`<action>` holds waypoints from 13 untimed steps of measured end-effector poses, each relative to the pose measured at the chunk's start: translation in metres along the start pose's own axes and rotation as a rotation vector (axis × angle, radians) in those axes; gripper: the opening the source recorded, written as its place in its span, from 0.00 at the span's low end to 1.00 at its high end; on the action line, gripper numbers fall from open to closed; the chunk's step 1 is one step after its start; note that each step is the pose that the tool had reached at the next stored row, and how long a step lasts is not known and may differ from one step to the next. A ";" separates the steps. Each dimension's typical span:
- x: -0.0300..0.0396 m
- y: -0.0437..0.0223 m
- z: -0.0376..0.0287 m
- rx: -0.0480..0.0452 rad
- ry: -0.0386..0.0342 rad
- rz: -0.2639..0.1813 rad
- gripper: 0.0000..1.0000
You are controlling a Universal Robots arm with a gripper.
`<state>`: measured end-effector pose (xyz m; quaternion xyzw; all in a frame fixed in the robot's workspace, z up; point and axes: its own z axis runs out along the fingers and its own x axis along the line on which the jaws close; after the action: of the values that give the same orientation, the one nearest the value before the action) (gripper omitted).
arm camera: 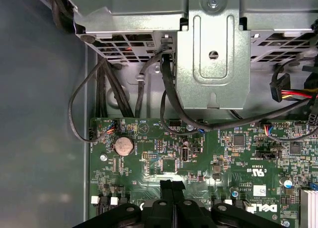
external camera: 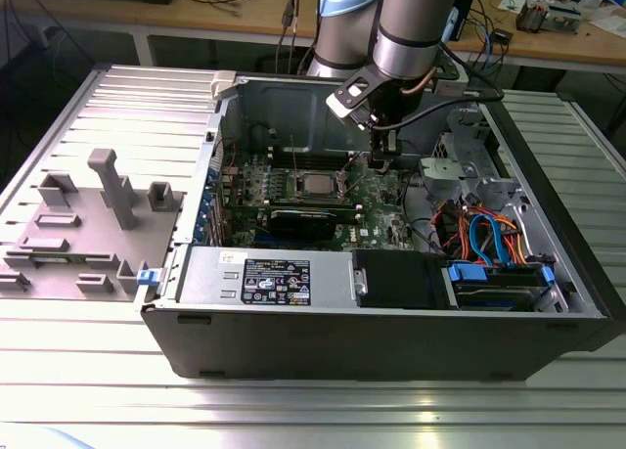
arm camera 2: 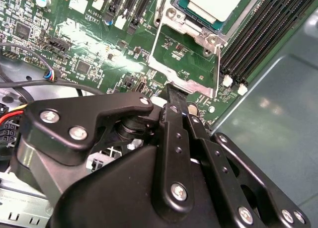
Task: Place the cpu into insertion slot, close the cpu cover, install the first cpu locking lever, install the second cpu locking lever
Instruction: 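Close the cpu cover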
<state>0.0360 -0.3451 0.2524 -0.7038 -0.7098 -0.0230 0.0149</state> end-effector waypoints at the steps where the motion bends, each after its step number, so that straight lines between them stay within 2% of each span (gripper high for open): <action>1: 0.0000 0.0000 0.0000 0.0000 0.0000 0.000 0.11; 7: 0.0000 -0.0018 0.0000 0.0000 0.0000 0.000 0.11; 13: 0.0001 -0.0139 -0.0002 -0.0001 0.0002 0.000 0.11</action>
<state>0.0221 -0.3451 0.2524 -0.7038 -0.7099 -0.0230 0.0149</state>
